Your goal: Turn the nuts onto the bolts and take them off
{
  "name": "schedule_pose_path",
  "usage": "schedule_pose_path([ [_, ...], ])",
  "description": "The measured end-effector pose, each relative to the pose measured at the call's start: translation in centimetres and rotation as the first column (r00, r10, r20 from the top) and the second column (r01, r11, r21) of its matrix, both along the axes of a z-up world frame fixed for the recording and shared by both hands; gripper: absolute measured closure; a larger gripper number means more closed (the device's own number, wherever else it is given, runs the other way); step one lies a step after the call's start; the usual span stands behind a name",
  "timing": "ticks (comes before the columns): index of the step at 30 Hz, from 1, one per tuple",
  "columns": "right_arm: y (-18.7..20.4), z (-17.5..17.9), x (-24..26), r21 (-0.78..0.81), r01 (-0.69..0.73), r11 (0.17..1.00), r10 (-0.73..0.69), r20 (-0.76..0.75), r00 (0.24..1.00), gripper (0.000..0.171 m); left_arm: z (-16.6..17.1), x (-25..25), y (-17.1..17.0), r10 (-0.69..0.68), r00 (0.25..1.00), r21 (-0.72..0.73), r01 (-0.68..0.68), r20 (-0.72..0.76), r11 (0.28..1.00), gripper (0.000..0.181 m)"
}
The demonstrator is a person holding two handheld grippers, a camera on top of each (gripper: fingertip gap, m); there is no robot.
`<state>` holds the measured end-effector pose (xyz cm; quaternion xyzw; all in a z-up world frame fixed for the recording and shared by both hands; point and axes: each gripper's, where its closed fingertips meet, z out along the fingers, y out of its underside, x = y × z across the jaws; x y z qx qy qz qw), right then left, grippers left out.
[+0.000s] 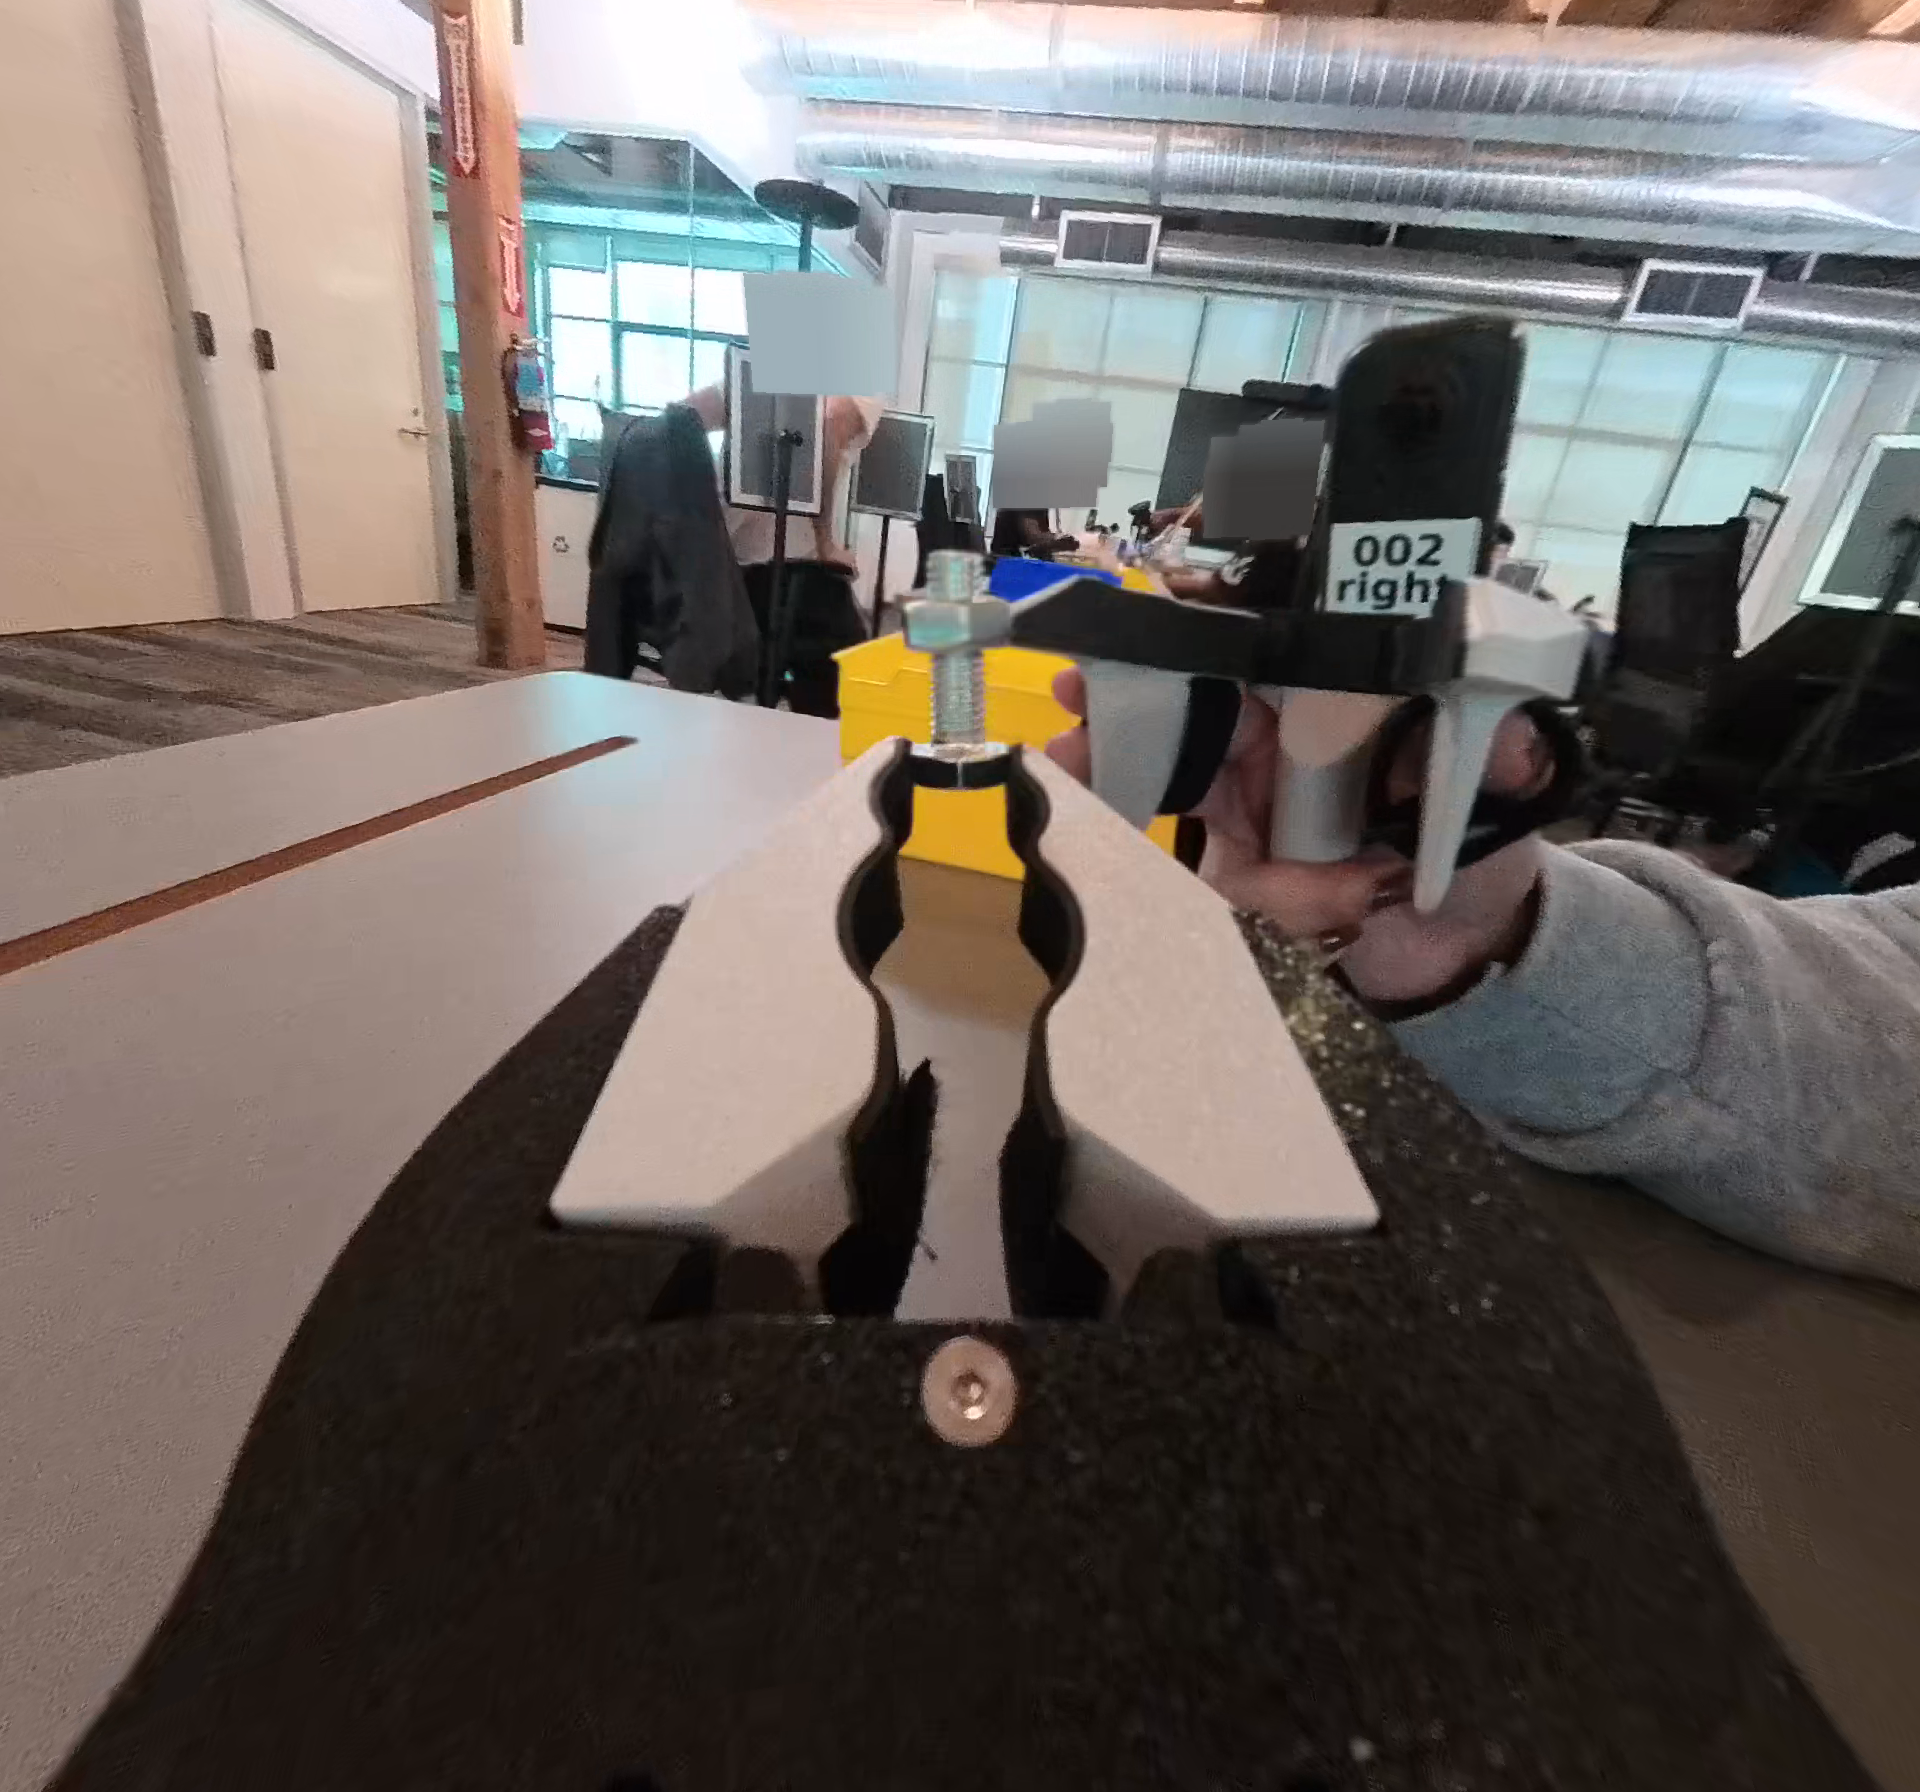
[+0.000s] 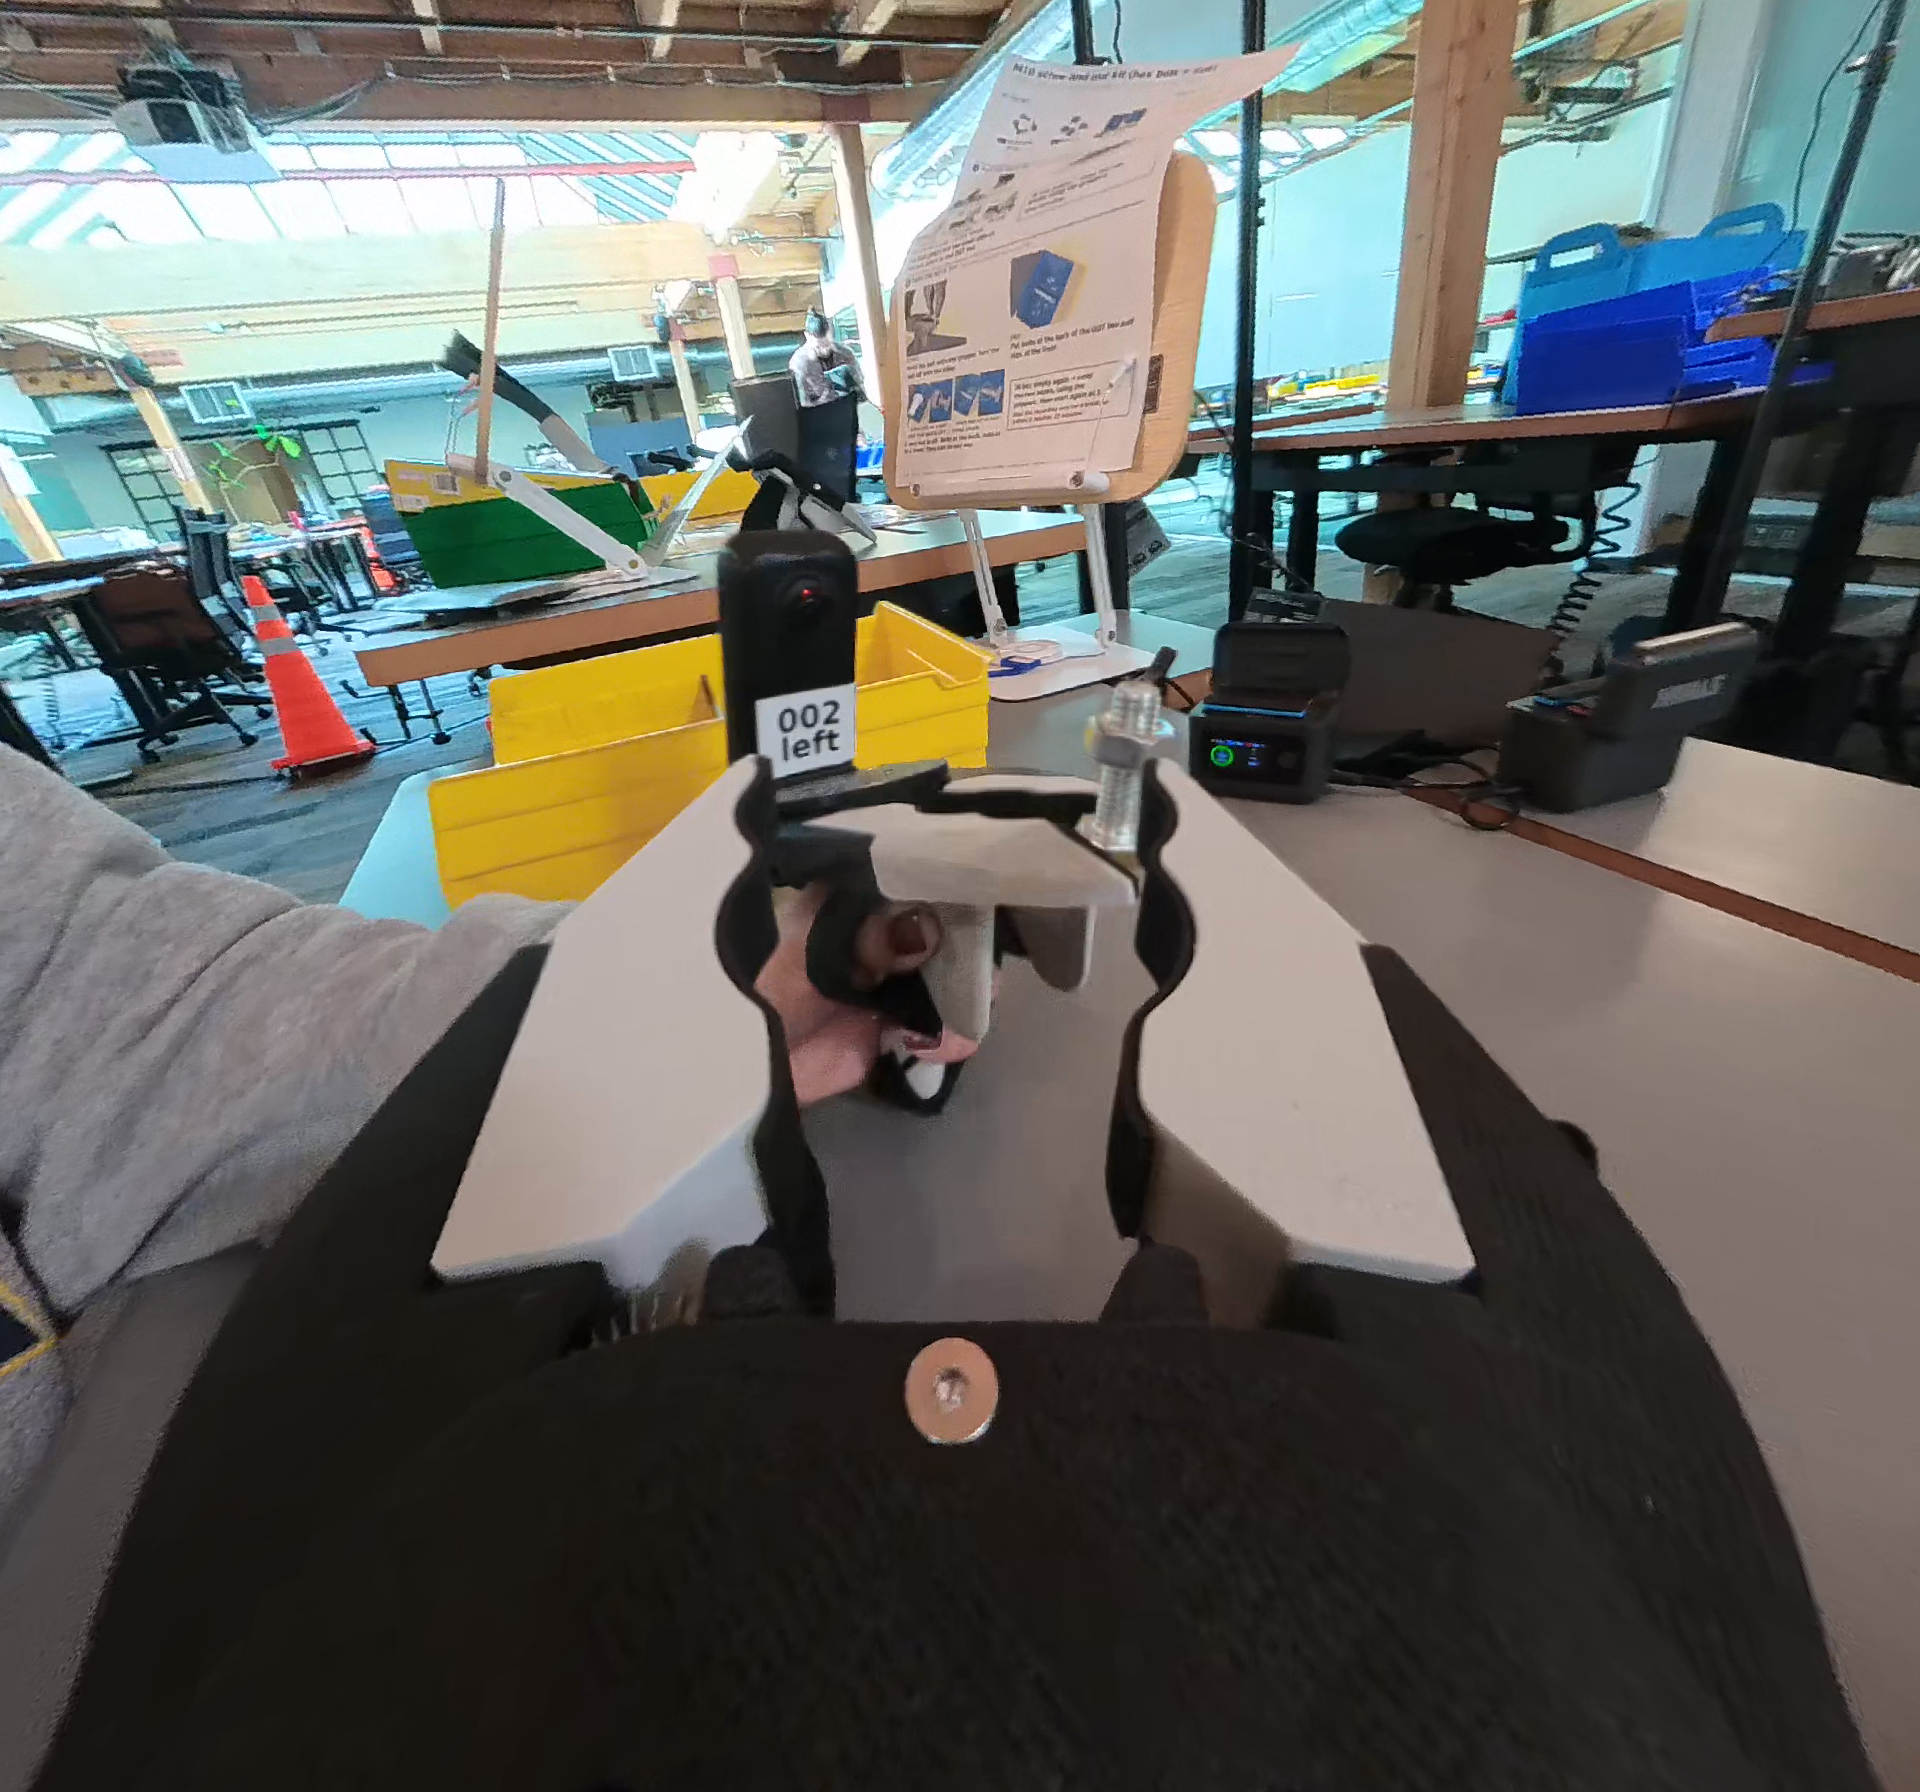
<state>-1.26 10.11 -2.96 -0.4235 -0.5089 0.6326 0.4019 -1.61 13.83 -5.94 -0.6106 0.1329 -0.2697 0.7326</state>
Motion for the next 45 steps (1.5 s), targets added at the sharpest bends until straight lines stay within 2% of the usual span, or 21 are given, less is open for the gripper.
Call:
schedule_pose_path([
  [2, 0.6, 0.1, 0.0, -0.004, 0.03, 1.0, -0.03, 0.001, 1.0, 0.1, 0.3, 0.8, -0.7, -0.078, 0.997, 0.021, 0.078, -0.01, 0.997, 0.166],
  [3, 0.7, 0.0, 0.0, 0.004, 0.036, 0.999, -0.036, 0.001, 0.999, 0.1, 0.3, 2.1, -1.3, -0.161, 0.987, 0.025, 0.162, -0.029, 0.987, 0.166],
  [6, -0.2, -0.2, -0.1, 0.017, 0.0, 1.0, 0.0, 0.014, 1.0, 0.098, -0.4, 5.4, -2.1, -0.308, 0.948, -0.014, 0.308, -0.086, 0.951, 0.166],
  [8, -0.8, -0.5, -0.1, 0.043, -0.024, 0.999, 0.023, 0.031, 0.999, 0.098, -0.6, 4.6, -1.1, -0.237, 0.969, -0.024, 0.236, -0.069, 0.971, 0.166],
  [10, -0.6, -0.6, 0.0, 0.069, -0.015, 0.997, 0.012, 0.035, 0.999, 0.095, -0.2, 1.7, -0.6, -0.13, 0.991, -0.012, 0.13, 0.005, 0.991, 0.166],
  [12, -0.5, -0.1, 0.7, 0.054, -0.045, 0.998, 0.044, 0.012, 0.999, 0.115, 0.2, -1.4, -0.4, -0.055, 0.993, -0.013, 0.056, 0.106, 0.998, 0.166],
  [14, -0.1, -0.1, 0.6, 0.041, -0.03, 0.999, 0.029, 0.02, 0.999, 0.11, 0.5, -1.4, -1.0, -0.105, 0.989, 0.007, 0.105, 0.105, 0.994, 0.167],
  [17, -0.6, -0.5, 0.3, 0.033, -0.048, 0.998, 0.047, 0.033, 0.998, 0.103, 0.1, 3.1, -2.4, -0.352, 0.935, -0.023, 0.353, 0.041, 0.935, 0.166],
  [19, -1.4, -0.7, 0.2, 0.031, -0.086, 0.996, 0.084, 0.037, 0.996, 0.102, -0.7, 5.4, -2.7, -0.432, 0.902, -0.062, 0.431, 0.008, 0.9, 0.166],
  [21, -2.2, -0.5, 0.4, 0.036, -0.121, 0.992, 0.12, 0.024, 0.992, 0.102, -1.0, 4.9, -1.8, -0.382, 0.924, -0.064, 0.382, 0.013, 0.922, 0.166],
  [23, -1.5, -0.6, 0.5, 0.037, -0.102, 0.994, 0.101, 0.04, 0.994, 0.09, -0.6, 2.2, -1.1, -0.275, 0.96, -0.033, 0.277, 0.058, 0.96, 0.166],
  [24, -1.2, -0.6, 0.9, 0.033, -0.115, 0.993, 0.113, 0.042, 0.993, 0.098, -0.3, 0.1, -0.6, -0.186, 0.976, -0.028, 0.19, 0.111, 0.981, 0.166],
  [25, -1.3, -0.1, 1.4, 0.01, -0.151, 0.988, 0.151, 0.021, 0.988, 0.118, -0.3, -1.7, -0.3, -0.124, 0.979, -0.03, 0.13, 0.16, 0.991, 0.167],
  [27, -0.4, -0.2, 1.1, -0.006, -0.105, 0.994, 0.106, 0.024, 0.994, 0.114, 0.2, -2.8, -0.6, -0.113, 0.977, 0.001, 0.114, 0.184, 0.993, 0.167],
  [29, 0.5, -0.6, 0.6, 0.009, -0.022, 1.0, 0.022, 0.03, 0.999, 0.122, -0.1, -1.5, -0.7, -0.149, 0.982, -0.005, 0.15, 0.117, 0.989, 0.167],
  [35, 1.1, -0.6, 0.5, -0.016, 0.014, 1.0, -0.014, 0.02, 1.0, 0.142, -0.9, 2.7, -1.2, -0.287, 0.958, -0.034, 0.286, -0.023, 0.958, 0.166],
  [37, 1.0, -0.7, 0.5, -0.001, 0.019, 1.0, -0.019, 0.029, 0.999, 0.16, -0.8, 3.4, -1.4, -0.306, 0.951, -0.023, 0.306, -0.039, 0.952, 0.166],
  [40, 1.1, -0.6, 0.5, 0.034, 0.047, 0.998, -0.048, 0.043, 0.998, 0.164, -0.6, 3.5, -1.3, -0.274, 0.96, -0.004, 0.275, -0.05, 0.962, 0.166],
  [41, 1.2, -0.3, 0.7, 0.062, 0.071, 0.996, -0.074, 0.041, 0.996, 0.164, -0.4, 3.4, -1.4, -0.249, 0.966, 0.018, 0.251, -0.065, 0.968, 0.162],
  [44, 1.3, 3.0, 2.8, 0.165, 0.194, 0.967, -0.197, 0.004, 0.98, 0.164, -1.2, 0.4, 1.0, 0.032, 0.995, -0.044, -0.036, -0.095, 0.998, 0.065],
  [45, 1.6, 4.2, 4.2, 0.205, 0.248, 0.947, -0.255, 0.006, 0.967, 0.164, -1.2, -0.4, 1.3, 0.099, 0.989, -0.038, -0.103, -0.106, 0.994, 0.052],
])
